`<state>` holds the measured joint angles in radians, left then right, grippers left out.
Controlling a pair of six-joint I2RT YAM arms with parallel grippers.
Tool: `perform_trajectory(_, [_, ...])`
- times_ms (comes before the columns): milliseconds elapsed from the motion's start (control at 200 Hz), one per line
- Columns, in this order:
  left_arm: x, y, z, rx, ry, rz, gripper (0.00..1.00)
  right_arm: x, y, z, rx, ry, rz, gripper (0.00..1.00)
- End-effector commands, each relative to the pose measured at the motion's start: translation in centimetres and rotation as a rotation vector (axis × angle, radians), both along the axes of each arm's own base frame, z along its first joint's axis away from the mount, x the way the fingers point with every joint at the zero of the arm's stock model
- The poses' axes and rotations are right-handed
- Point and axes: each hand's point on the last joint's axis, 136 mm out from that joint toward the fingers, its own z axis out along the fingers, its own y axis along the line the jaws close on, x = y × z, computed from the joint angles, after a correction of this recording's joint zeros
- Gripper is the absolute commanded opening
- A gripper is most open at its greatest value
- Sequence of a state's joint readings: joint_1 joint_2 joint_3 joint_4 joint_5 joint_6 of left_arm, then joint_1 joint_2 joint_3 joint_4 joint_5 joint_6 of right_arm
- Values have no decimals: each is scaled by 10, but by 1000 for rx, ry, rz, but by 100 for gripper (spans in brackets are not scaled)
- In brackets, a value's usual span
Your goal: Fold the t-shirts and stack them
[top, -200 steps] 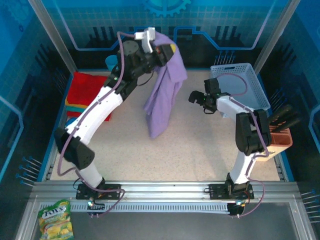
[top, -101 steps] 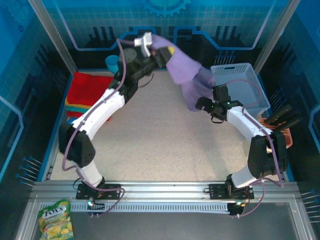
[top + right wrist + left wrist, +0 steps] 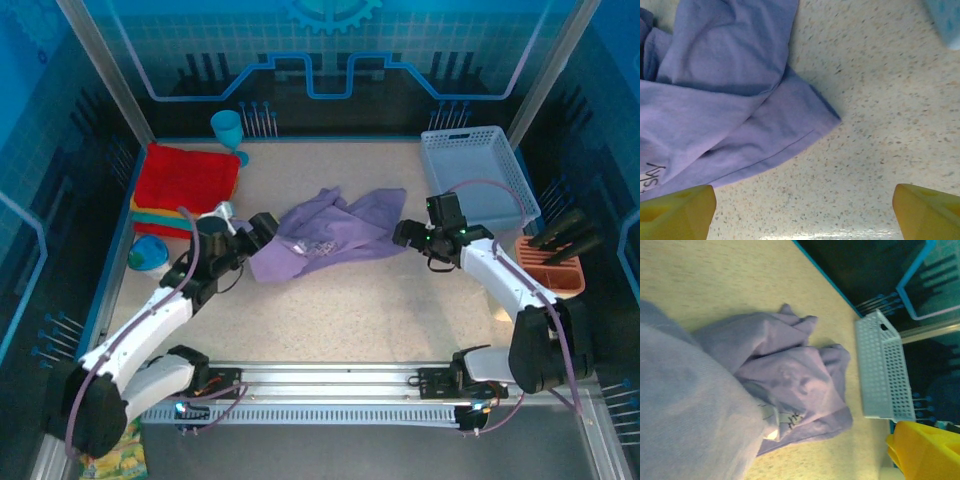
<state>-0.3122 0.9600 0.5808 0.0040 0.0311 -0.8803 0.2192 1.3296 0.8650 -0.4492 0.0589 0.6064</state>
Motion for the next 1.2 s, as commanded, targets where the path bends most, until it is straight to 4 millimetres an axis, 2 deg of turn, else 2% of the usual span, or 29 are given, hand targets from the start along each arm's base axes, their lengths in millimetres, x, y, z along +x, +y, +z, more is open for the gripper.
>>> perform_trajectory(0, [-29, 27, -33, 105, 144, 51, 93, -4, 16, -10, 26, 30, 85, 93])
perform_trajectory(135, [-51, 28, -67, 98, 312, 35, 93, -4, 24, -24, 55, 68, 110, 93])
perform_trajectory(210, [-51, 29, -86, 70, 380, 49, 93, -2, 28, -34, 66, 89, 113, 91])
perform_trajectory(280, [-47, 28, -94, 39, 404, 50, 92, -3, 26, -46, 53, 117, 108, 88])
perform_trajectory(530, [-47, 50, -97, 163, 446, 82, 92, 5, 20, -73, 36, 159, 63, 74])
perform_trajectory(705, [-61, 58, -93, 209, 511, 53, 91, 23, 24, -85, 67, 152, 32, 68])
perform_trajectory(785, [-69, 60, -89, 212, 520, 39, 93, 23, 26, -94, 74, 175, 30, 66])
perform_trajectory(815, [-71, 61, -88, 209, 523, 38, 93, 34, 28, -87, 80, 150, 33, 62])
perform_trajectory(980, [-83, 60, -81, 169, 540, 16, 95, 43, 31, -85, 99, 125, 37, 53])
perform_trajectory(1000, [-85, 60, -81, 165, 543, 14, 94, 44, 33, -85, 106, 125, 42, 50])
perform_trajectory(1011, [-86, 59, -81, 161, 543, 12, 94, 45, 34, -84, 112, 123, 45, 44])
perform_trajectory(1031, [-88, 58, -82, 157, 547, 8, 93, 45, 36, -84, 121, 124, 56, 37])
perform_trajectory(1071, [-92, 57, -84, 147, 555, 4, 91, 47, 39, -84, 136, 126, 63, 29])
perform_trajectory(1141, [-98, 53, -91, 107, 569, 1, 86, 47, 38, -86, 138, 133, 63, 17])
perform_trajectory(1191, [-100, 46, -97, 46, 574, -4, 82, 46, 36, -86, 136, 134, 60, 14])
